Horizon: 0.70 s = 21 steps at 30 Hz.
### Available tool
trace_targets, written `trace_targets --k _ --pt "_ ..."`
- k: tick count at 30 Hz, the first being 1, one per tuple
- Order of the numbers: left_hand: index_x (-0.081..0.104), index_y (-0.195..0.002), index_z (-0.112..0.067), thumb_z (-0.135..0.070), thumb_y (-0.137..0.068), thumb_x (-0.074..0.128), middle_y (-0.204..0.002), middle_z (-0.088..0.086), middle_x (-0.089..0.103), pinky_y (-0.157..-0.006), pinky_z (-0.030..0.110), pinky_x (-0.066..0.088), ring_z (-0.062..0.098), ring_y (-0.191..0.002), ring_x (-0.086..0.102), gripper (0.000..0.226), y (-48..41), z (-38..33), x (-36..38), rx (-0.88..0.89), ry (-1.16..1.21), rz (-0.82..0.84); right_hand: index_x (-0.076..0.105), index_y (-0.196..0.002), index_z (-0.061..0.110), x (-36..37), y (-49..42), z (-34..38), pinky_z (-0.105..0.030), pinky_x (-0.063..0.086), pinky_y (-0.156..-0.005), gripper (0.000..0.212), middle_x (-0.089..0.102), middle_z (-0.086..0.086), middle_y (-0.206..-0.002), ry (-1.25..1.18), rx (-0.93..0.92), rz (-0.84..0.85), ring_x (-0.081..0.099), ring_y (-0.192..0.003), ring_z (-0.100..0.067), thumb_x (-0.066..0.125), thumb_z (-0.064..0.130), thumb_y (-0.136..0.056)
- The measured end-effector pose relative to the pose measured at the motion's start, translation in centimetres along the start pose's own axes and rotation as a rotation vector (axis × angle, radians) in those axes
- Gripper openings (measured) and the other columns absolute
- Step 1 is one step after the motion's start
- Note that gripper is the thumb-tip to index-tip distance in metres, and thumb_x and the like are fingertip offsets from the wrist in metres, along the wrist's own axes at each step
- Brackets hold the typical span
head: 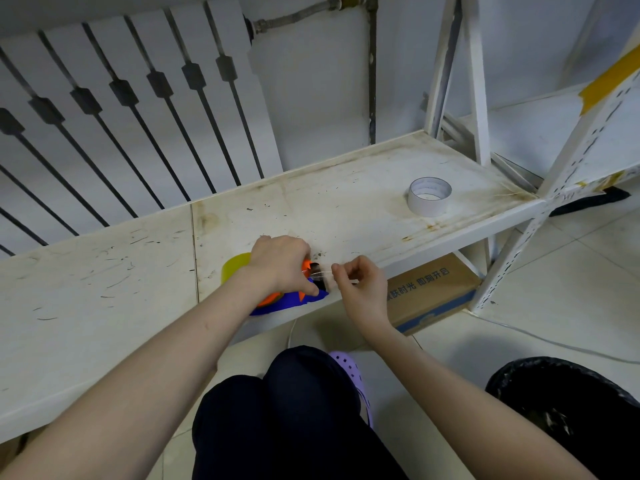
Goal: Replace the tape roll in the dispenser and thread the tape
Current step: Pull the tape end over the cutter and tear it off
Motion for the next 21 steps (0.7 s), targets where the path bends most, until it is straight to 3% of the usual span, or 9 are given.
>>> trace_targets --k 5,9,14,21 --pt "0.06 -0.087 -0.02 -0.06 -0.06 0.071 -0.081 -0.002 0.059 -0.07 0.032 0.033 0.021 -0.077 0.051 0.05 0.0 0.2 0.1 -0.003 0.004 0.003 0.055 -0.069 0.016 -0.1 0.1 0.1 -0.024 0.049 -0.067 0.019 0.058 0.002 -0.068 -0.002 -0.076 0.011 0.059 -0.071 -0.015 0.065 0.015 -0.086" --pt "0.061 -0.091 -0.02 -0.06 -0.06 0.072 -0.083 -0.003 0.058 -0.072 0.032 0.034 0.02 -0.078 0.05 0.052 0.1 0.2 0.1 -0.002 0.011 0.006 0.055 -0.07 0.012 -0.1 -0.6 -0.1 -0.017 0.045 -0.061 0.02 0.055 0.003 -0.066 0.016 -0.06 0.009 0.053 -0.065 -0.008 0.065 0.017 -0.086" --pt "0.06 -0.096 -0.022 -0.06 -0.062 0.071 -0.088 -0.003 0.06 -0.077 0.034 0.034 0.019 -0.081 0.048 0.052 0.1 0.3 0.2 -0.002 0.023 0.018 0.056 -0.074 0.002 0.8 -1.5 -1.4 -0.032 0.047 -0.062 0.026 0.062 -0.017 -0.072 0.136 0.062 0.078 0.056 -0.064 -0.023 0.064 0.023 -0.087" --pt "0.059 -0.095 -0.021 -0.058 -0.064 0.071 -0.083 -0.004 0.055 -0.082 0.037 0.036 0.021 -0.084 0.053 0.05 0.2 0.2 0.1 0.0 0.03 0.029 0.046 -0.07 0.012 1.0 -2.0 -0.5 -0.027 0.036 -0.055 0.028 0.046 0.0 -0.061 0.283 0.049 0.09 0.041 -0.057 -0.013 0.059 0.026 -0.09"
Point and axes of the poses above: each hand's wrist, its own y-axis away from the middle knuckle, its own x-axis out of the palm, z = x × y, the point moved 6 cm from there along -y, towards the middle knuckle
